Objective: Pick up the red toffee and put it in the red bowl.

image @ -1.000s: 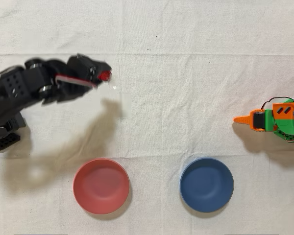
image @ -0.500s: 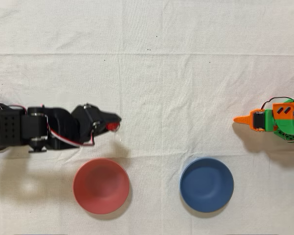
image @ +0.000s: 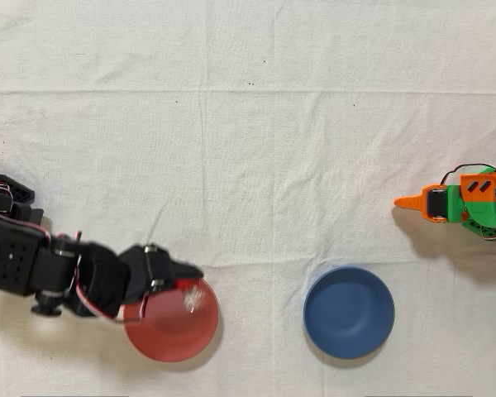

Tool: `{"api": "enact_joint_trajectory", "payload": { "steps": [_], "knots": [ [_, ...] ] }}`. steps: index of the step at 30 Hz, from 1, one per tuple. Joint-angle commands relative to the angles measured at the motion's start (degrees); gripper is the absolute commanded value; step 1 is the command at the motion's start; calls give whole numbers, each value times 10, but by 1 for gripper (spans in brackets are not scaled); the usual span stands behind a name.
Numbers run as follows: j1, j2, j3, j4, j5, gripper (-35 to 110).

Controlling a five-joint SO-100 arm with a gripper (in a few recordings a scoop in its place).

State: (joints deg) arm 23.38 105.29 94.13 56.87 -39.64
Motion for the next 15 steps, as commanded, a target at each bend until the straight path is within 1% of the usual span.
{"api": "enact_joint_trajectory", "payload": {
  "steps": [1,9,15],
  "knots": [
    [57,1,-6,-18,-10,6],
    [132,-37,3,-44,-9,7],
    [143,-48,33,-62,1,7]
  ]
}}
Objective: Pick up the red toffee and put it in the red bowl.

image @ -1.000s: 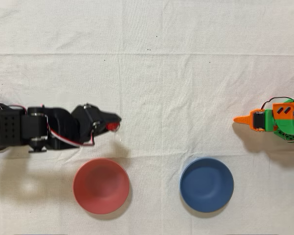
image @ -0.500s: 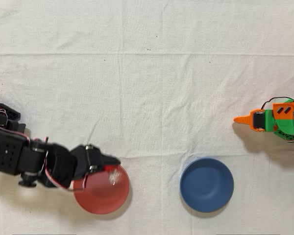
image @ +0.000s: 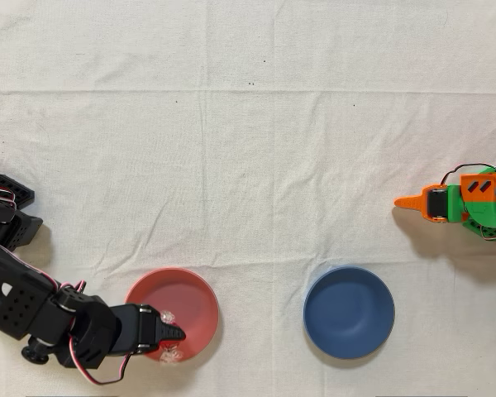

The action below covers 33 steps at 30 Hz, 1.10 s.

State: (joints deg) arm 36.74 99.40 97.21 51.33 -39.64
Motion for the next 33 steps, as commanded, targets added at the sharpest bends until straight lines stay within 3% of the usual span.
{"api": "enact_joint_trajectory", "payload": {
  "steps": [1,19,33],
  "knots": [
    [10,7,3,-7,4,7],
    [14,24,33,-17,3,26],
    [19,93,46,-13,-17,24]
  ]
}}
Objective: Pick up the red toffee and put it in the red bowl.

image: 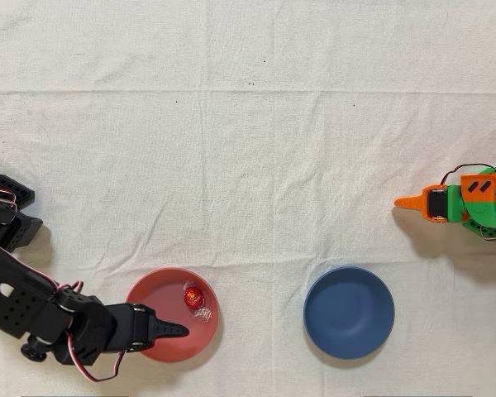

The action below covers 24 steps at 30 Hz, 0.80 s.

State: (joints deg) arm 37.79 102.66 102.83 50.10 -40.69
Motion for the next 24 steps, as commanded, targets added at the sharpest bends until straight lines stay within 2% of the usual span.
{"api": "enact_joint_trajectory", "payload": {
  "steps": [1,11,24],
  "knots": [
    [8,68,-11,1,-4,22],
    [-6,142,-9,71,-4,2],
    [-73,358,135,155,37,1]
  ]
}}
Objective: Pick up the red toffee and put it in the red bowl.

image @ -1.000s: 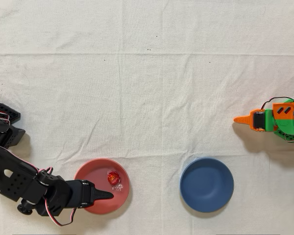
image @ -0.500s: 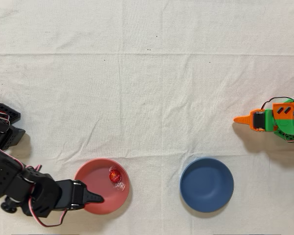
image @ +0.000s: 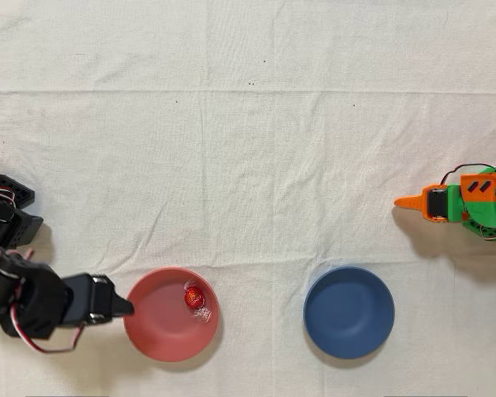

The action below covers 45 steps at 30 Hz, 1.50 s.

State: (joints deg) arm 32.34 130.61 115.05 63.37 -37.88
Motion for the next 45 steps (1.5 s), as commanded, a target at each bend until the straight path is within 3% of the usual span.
{"api": "enact_joint_trajectory", "payload": {
  "steps": [1,13,21,37,43,45],
  "knots": [
    [-28,94,23,28,17,1],
    [-179,360,226,80,48,1],
    [-225,475,315,97,47,1],
    [-251,536,478,-69,37,1],
    [-258,536,568,-206,98,1],
    [-267,536,588,-224,159,1]
  ]
}}
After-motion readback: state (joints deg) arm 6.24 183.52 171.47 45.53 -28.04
